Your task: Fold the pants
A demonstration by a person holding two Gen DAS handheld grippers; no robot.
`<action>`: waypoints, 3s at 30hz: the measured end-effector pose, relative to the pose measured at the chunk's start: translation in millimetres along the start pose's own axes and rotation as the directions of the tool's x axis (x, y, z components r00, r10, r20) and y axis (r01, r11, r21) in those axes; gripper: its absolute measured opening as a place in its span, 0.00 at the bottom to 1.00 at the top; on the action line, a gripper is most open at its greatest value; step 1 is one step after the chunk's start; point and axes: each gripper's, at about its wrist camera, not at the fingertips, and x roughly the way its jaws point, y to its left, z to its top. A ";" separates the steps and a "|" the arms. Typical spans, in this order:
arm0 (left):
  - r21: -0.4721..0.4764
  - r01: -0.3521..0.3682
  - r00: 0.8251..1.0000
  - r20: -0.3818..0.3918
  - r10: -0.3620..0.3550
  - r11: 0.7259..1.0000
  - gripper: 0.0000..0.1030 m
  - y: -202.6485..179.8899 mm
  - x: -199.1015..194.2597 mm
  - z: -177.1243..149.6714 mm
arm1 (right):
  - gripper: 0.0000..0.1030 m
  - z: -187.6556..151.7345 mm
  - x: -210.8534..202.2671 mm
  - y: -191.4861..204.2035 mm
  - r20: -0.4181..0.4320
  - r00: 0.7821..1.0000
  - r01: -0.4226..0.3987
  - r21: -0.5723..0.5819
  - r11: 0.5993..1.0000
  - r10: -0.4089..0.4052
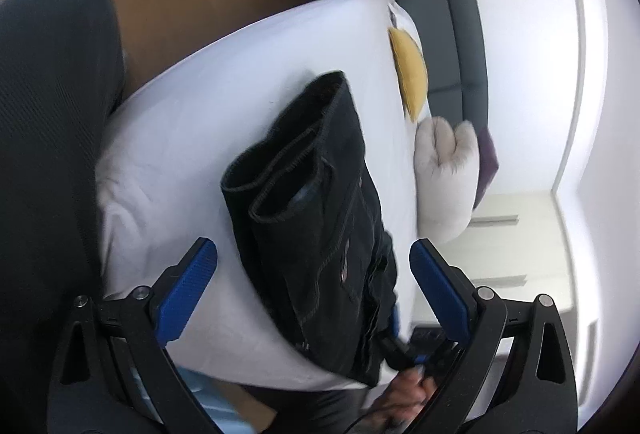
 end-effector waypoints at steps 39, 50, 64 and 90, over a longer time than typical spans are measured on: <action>0.694 0.009 0.987 -0.120 0.104 0.720 0.15 -207.0 110.8 -94.4 | 0.79 31.1 24.5 6.9 -0.169 0.971 0.167 -0.025 0.986 -0.169; 0.952 0.037 0.943 -0.134 0.305 0.304 0.15 -230.5 202.2 -233.9 | 0.92 61.5 -14.2 28.0 -0.215 0.969 0.108 -0.084 0.991 -0.124; 0.988 0.151 0.905 -0.143 0.400 0.013 0.15 -226.8 273.6 -335.2 | 0.51 57.2 -37.8 22.2 -0.171 0.882 0.398 -0.228 0.889 -0.439; 0.977 0.179 0.896 -0.113 0.429 -0.116 0.12 -235.8 321.2 -426.4 | 0.14 91.5 -104.7 -20.5 -0.112 0.820 0.518 -0.272 0.811 -0.562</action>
